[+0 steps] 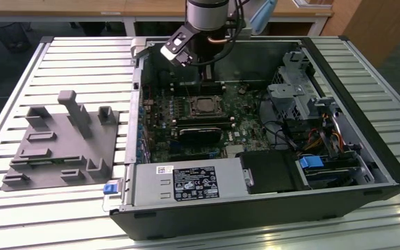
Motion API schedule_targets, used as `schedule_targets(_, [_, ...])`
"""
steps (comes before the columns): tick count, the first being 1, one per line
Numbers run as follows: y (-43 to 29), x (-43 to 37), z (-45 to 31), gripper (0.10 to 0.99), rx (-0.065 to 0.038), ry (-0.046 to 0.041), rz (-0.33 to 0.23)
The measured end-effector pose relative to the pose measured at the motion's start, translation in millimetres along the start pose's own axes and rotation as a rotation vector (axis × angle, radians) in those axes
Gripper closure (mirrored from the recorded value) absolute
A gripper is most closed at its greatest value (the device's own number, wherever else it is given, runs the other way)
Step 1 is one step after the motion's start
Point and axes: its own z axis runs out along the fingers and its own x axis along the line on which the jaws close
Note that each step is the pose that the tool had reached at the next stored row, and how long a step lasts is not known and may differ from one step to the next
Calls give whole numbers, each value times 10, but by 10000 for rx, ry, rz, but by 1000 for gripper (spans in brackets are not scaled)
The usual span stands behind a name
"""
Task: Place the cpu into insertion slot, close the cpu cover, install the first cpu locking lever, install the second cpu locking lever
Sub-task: 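Install the first cpu locking lever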
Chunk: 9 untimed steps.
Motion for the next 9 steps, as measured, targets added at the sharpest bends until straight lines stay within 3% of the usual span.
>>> schedule_targets(9, [5,1,-117,980,1,-1,-79])
